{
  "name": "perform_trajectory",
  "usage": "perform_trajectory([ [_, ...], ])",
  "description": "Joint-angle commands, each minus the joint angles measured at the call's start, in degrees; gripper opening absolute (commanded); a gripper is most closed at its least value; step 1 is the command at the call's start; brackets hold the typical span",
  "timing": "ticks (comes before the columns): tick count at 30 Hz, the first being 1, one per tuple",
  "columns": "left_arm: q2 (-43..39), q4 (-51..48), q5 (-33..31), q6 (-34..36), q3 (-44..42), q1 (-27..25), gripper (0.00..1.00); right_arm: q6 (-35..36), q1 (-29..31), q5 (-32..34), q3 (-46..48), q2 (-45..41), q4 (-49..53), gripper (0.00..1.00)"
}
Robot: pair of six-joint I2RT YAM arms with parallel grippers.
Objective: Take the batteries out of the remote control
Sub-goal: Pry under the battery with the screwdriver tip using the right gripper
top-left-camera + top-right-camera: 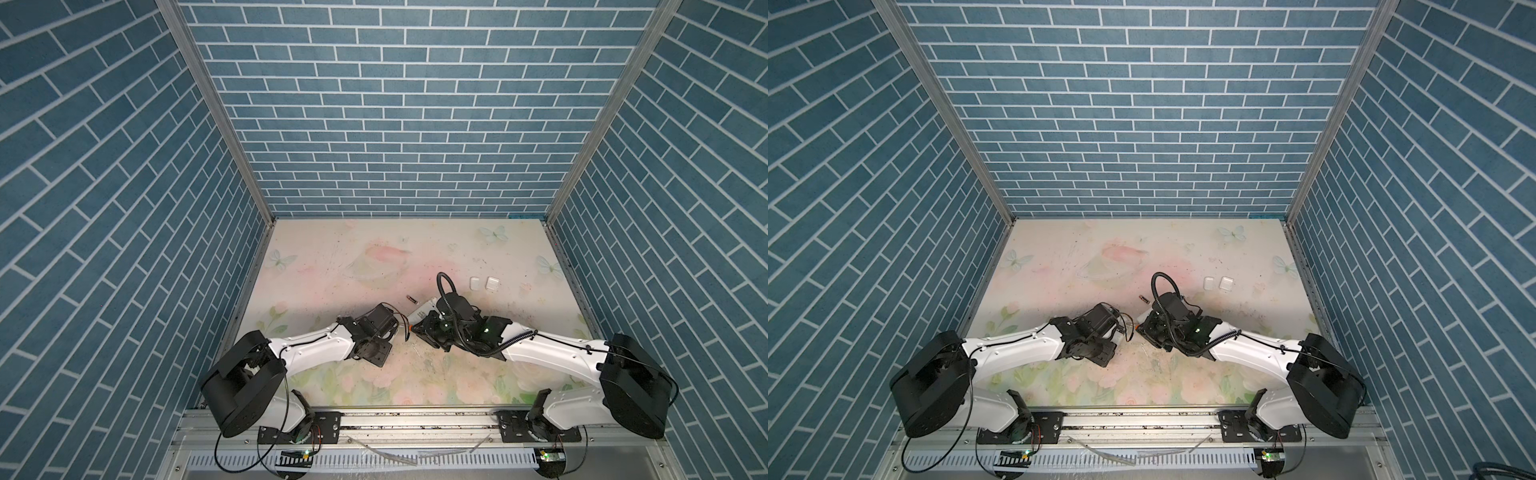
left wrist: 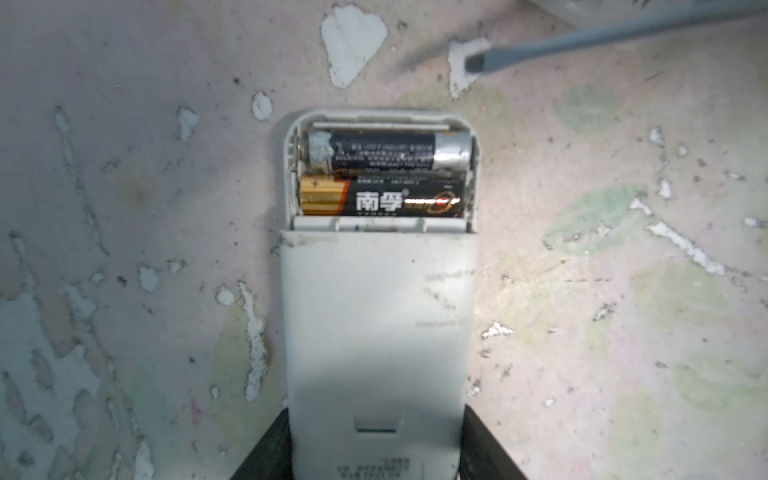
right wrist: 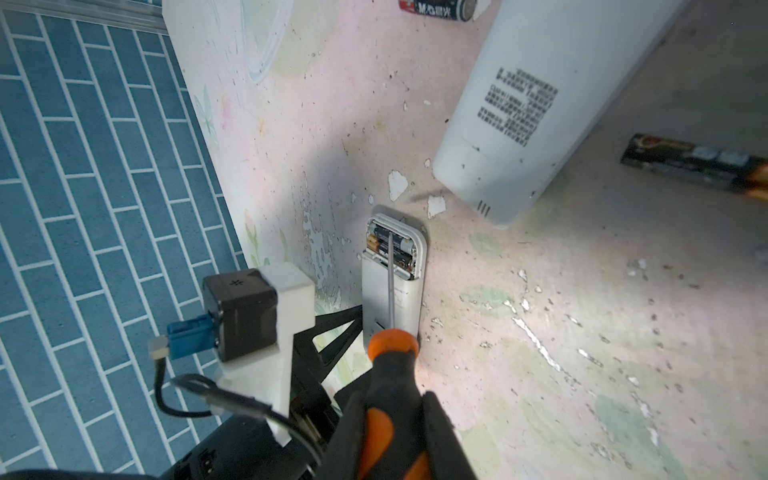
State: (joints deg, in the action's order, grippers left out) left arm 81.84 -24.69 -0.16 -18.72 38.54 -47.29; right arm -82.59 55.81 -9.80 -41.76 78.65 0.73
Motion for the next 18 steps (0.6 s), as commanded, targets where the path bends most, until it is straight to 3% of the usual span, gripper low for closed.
perform_trajectory([
  [1, 1.7, -0.8, 1.2, 0.2, -0.4, -0.4, 0.53, -3.0, 0.6, 1.4, 1.7, -0.7, -1.2, 0.00],
  [18, 1.8, -0.8, 1.4, 0.3, -0.2, -0.4, 0.51, -4.2, 1.9, 2.2, 3.3, -0.7, -3.5, 0.00],
])
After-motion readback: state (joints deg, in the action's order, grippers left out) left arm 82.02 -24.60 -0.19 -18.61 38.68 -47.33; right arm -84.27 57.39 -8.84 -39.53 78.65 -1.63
